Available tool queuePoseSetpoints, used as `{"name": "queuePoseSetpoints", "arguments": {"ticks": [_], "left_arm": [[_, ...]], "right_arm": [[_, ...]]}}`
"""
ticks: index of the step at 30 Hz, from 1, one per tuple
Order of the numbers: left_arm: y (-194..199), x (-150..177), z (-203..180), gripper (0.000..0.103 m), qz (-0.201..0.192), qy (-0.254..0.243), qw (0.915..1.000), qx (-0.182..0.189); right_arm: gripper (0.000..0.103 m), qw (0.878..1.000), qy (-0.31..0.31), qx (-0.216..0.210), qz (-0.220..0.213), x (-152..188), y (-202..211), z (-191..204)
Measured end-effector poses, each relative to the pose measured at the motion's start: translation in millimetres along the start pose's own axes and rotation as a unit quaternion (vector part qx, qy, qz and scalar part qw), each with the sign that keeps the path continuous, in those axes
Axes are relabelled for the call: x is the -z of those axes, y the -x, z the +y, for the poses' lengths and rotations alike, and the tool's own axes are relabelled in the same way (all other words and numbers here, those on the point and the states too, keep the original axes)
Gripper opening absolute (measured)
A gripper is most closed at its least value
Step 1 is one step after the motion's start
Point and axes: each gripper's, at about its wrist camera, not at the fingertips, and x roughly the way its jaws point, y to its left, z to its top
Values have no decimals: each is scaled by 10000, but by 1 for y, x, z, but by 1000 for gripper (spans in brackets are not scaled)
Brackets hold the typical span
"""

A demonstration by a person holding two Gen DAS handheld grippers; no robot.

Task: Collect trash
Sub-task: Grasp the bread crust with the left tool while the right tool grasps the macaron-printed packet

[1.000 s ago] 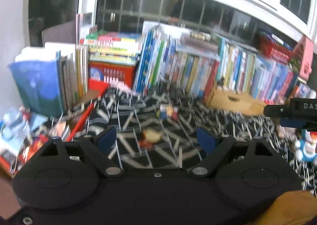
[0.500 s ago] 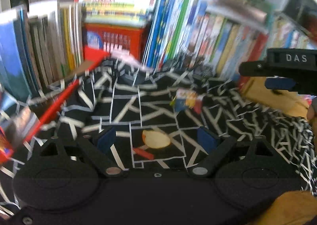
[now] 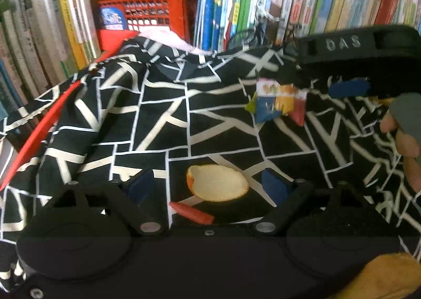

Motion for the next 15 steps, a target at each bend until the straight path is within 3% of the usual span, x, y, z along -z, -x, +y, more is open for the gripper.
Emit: {"name": "queuePoseSetpoints", "arguments": {"ticks": [6, 11, 14, 15], "left_arm": [[-25, 2, -14, 77, 136, -304, 9994, 28], [-33, 2, -12, 54, 285, -34, 9995, 159], [-30, -1, -9, 48, 252, 110, 9992, 278], [-29, -1, -9, 47, 251, 127, 9991, 309]], "right_arm": [[90, 9997, -115, -27, 195, 5, -32, -9], [89, 9986, -283, -186, 412, 10, -47, -14], [75, 9981, -353, -272, 425, 14, -41, -17], [65, 9981, -355, -279, 413, 15, -39, -18]]}}
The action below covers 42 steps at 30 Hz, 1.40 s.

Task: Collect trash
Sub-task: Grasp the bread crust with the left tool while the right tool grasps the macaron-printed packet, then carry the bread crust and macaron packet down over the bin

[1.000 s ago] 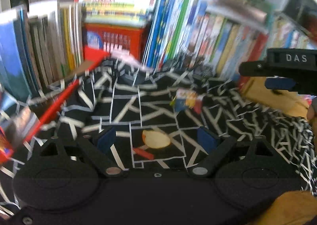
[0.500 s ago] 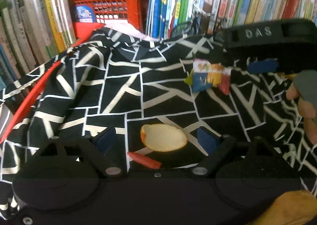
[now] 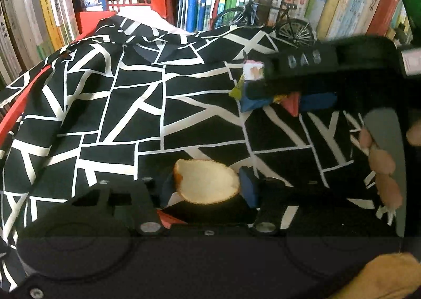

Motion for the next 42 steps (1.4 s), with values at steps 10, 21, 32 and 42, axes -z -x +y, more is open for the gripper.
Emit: {"name": "queuePoseSetpoints", "arguments": {"ticks": [10, 21, 32, 42], "left_arm": [[17, 3, -11, 40, -74, -214, 9997, 99], [44, 11, -15, 37, -105, 19, 9998, 139], [82, 23, -32, 37, -163, -35, 9997, 153], [126, 42, -32, 36, -261, -23, 9995, 163]], "right_arm": [[42, 9994, -30, -54, -348, 2, 32, -7], [42, 9986, -429, 169, -250, 36, 69, -30], [42, 9990, -330, 256, -131, 68, 103, -22], [42, 9986, -313, 321, -263, 98, 147, -10]]}}
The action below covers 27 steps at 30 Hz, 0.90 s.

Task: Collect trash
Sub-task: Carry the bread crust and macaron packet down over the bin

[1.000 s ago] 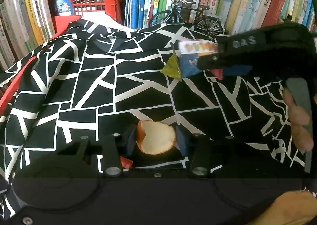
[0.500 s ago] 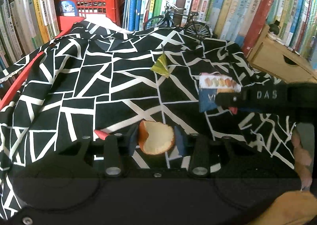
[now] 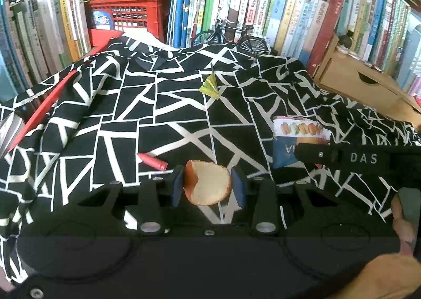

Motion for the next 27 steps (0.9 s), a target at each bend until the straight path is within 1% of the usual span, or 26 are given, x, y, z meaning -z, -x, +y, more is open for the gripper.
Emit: {"name": "queuePoseSetpoints", "arguments": {"ticks": [8, 15, 19, 23, 27], "left_arm": [[39, 32, 11, 36, 55, 70, 9999, 141], [89, 68, 28, 36, -76, -72, 9997, 241], [123, 92, 42, 36, -150, -101, 9992, 345], [156, 123, 53, 36, -288, -231, 9984, 426], [181, 157, 64, 36, -206, -141, 9988, 416]], "right_arm": [[42, 9998, 7, 106, -145, 37, 40, 15], [42, 9988, 0, 247, -421, 77, 83, 40], [42, 9976, -38, 312, -616, 108, 112, 56], [42, 9964, -48, 387, -749, 142, 140, 70], [42, 9963, -41, 388, -764, 175, 165, 85]]}}
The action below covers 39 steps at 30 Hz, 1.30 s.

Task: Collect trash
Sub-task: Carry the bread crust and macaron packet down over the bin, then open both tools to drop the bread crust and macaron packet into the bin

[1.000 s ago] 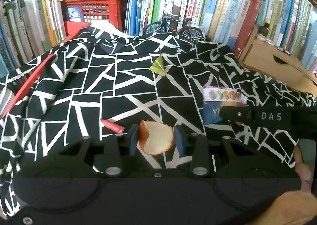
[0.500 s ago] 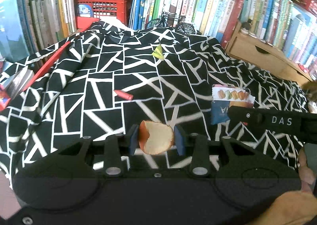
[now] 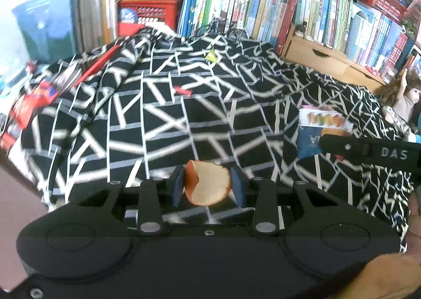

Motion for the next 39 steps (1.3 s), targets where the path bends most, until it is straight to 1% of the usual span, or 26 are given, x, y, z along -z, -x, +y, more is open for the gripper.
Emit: {"name": "queuePoseSetpoints", "arguments": {"ticks": [5, 13, 15, 18, 24, 28, 32, 36, 39], "left_arm": [[24, 38, 6, 36, 86, 131, 9999, -48], [50, 92, 12, 36, 205, 593, 9974, -363], [55, 108, 14, 36, 249, 714, 9958, -510], [65, 131, 21, 36, 316, 1005, 9927, -579], [72, 175, 37, 36, 537, 1261, 9874, -785], [70, 195, 50, 36, 655, 1367, 9845, -881], [59, 214, 71, 36, 793, 1425, 9816, -998], [39, 238, 94, 36, 985, 1589, 9771, -1018], [20, 256, 110, 36, 1124, 1650, 9741, -1059]], "right_arm": [[42, 9996, 247, -37, 117, 32, 24, 12], [43, 9961, 667, -399, 410, 75, 40, 28], [43, 9945, 756, -513, 520, 85, 42, 32], [43, 9907, 974, -654, 692, 101, 41, 39], [43, 9837, 1236, -858, 983, 137, 38, 55], [43, 9784, 1412, -927, 1188, 160, 27, 68], [43, 9724, 1546, -978, 1449, 184, 9, 83], [43, 9652, 1778, -963, 1661, 207, -12, 99], [43, 9614, 1837, -956, 1811, 223, -33, 106]]}}
